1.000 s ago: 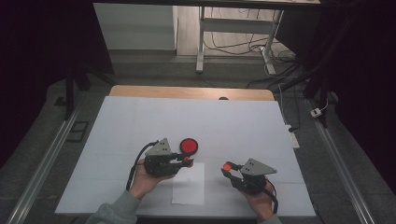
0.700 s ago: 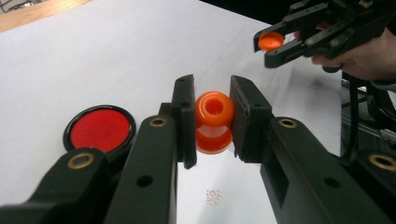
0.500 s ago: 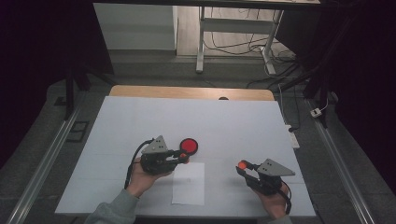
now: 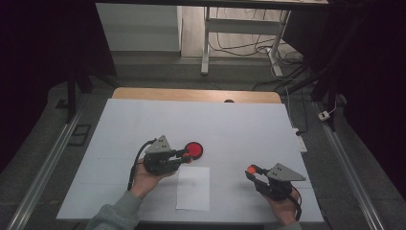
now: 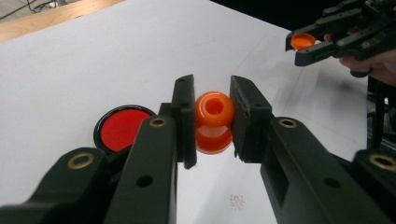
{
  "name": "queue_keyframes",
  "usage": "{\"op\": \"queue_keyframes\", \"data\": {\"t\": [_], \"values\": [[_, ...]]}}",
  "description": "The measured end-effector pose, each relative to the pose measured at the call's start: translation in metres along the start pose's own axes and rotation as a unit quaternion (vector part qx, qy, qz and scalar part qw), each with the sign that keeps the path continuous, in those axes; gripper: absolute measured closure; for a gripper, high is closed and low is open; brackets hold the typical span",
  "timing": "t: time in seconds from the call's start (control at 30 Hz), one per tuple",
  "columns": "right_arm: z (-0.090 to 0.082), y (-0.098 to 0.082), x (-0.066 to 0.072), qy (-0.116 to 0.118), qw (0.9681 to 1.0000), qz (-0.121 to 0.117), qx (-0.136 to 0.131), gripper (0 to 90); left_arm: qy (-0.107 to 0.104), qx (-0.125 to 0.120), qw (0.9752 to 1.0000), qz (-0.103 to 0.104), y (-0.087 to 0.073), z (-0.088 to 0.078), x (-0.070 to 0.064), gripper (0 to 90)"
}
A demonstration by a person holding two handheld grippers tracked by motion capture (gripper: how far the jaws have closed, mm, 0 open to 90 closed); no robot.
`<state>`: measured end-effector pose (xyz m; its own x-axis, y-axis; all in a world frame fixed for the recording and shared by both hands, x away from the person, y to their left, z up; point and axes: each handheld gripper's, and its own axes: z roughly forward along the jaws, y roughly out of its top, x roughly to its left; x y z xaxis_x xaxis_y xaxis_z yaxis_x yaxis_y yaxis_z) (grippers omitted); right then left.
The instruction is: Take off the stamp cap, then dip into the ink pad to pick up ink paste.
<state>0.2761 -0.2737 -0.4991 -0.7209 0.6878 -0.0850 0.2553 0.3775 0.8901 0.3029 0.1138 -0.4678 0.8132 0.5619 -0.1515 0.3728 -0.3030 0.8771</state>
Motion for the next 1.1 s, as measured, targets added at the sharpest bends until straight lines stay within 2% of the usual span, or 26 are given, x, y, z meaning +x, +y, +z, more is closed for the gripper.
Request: {"op": "queue_keyframes", "data": {"t": [0.3, 0.47, 0.6, 1.1], "values": [[0.000, 0.000, -0.002, -0.004, 1.0000, 0.002, -0.001, 64.7, 0.012, 0.000, 0.9999, -0.009, 0.010, 0.004, 0.012, 72.9], [0.000, 0.000, -0.003, -0.005, 1.0000, 0.004, -0.003, 64.6, 0.011, -0.004, 0.9997, -0.020, 0.015, 0.006, 0.019, 72.9], [0.000, 0.000, -0.002, -0.004, 1.0000, 0.005, -0.002, 64.6, 0.016, 0.000, 0.9997, -0.020, 0.019, 0.008, 0.023, 73.0], [0.000, 0.000, -0.003, -0.005, 1.0000, 0.006, -0.003, 64.6, 0.028, 0.010, 0.9990, -0.033, 0.024, 0.021, 0.037, 73.0]]}}
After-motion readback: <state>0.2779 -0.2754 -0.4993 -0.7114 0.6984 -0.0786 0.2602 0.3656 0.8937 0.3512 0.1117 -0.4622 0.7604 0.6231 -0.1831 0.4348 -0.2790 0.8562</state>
